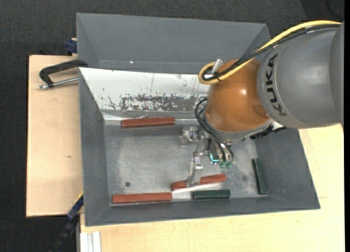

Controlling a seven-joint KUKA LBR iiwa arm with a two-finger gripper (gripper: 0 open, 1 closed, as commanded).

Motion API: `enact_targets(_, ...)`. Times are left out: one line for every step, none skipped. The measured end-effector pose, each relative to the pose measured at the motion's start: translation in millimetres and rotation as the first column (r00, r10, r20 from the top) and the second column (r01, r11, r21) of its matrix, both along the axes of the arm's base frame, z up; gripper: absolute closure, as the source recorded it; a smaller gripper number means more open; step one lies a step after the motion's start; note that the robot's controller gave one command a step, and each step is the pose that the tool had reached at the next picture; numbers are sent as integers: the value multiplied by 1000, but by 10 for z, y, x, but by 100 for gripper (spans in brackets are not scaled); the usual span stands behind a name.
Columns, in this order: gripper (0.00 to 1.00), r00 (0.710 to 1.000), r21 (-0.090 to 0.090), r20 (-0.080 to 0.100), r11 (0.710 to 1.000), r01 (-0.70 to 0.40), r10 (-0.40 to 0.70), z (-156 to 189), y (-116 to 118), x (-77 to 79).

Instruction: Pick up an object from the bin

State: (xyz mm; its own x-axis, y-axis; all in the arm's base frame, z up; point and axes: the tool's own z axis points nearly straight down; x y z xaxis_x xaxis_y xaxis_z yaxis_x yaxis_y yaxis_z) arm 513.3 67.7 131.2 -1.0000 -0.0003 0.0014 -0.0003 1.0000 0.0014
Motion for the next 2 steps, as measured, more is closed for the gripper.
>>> enact_targets(0,1000,0,2,1000,1,-1,6,-2,7)
enact_targets(0,992,-1,9,993,-122,122,-189,49,-48)
